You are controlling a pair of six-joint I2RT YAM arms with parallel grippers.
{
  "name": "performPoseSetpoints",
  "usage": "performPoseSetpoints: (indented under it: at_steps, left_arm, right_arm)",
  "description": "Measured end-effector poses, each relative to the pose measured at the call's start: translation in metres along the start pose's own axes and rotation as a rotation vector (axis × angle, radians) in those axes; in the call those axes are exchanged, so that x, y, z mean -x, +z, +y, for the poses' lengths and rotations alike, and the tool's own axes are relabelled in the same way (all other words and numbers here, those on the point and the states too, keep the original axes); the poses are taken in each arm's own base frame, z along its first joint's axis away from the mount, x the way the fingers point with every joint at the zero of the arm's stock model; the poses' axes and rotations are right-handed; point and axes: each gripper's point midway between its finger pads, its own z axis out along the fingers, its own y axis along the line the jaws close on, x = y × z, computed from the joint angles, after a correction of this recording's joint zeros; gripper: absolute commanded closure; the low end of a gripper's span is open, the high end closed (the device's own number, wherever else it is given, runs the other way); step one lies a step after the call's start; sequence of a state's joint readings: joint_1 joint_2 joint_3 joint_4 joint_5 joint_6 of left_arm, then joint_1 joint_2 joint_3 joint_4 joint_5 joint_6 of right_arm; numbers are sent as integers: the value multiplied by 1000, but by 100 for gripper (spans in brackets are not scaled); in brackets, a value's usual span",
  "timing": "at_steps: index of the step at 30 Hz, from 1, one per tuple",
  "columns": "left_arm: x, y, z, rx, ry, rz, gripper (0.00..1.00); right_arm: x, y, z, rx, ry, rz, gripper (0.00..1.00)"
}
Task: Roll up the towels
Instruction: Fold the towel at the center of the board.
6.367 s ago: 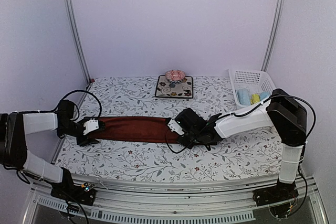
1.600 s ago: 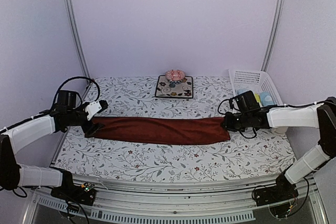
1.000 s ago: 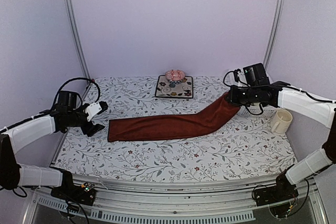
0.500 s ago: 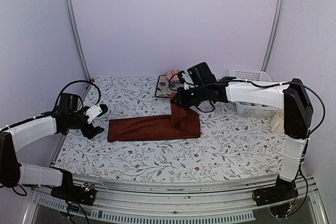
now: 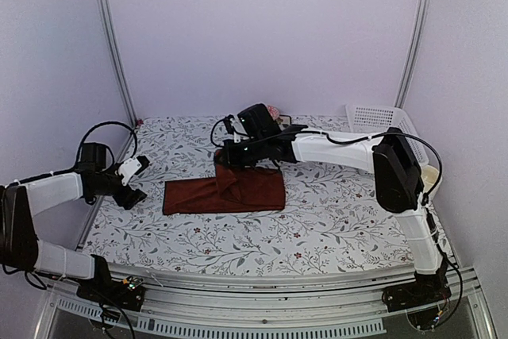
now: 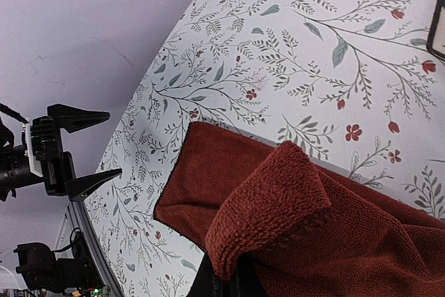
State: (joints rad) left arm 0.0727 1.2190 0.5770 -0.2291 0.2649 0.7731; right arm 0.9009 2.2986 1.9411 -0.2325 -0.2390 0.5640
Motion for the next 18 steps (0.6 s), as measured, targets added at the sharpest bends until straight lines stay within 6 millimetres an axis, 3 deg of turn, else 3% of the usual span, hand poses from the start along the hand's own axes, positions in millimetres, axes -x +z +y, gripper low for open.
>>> performPoseSetpoints:
  at_steps: [6,13,18]
  left_arm:
    - [-8,6,0,-30,-31,8,17]
    - [-4,6,1,-41,-32,-4,16]
    - [1,6,2,-46,-32,-22,16]
  right_arm:
    - [3,17,15,45,-7,-6,98]
    - [-25,40,6,54,21,59,98]
    - [-29,44,13,90,32,67,98]
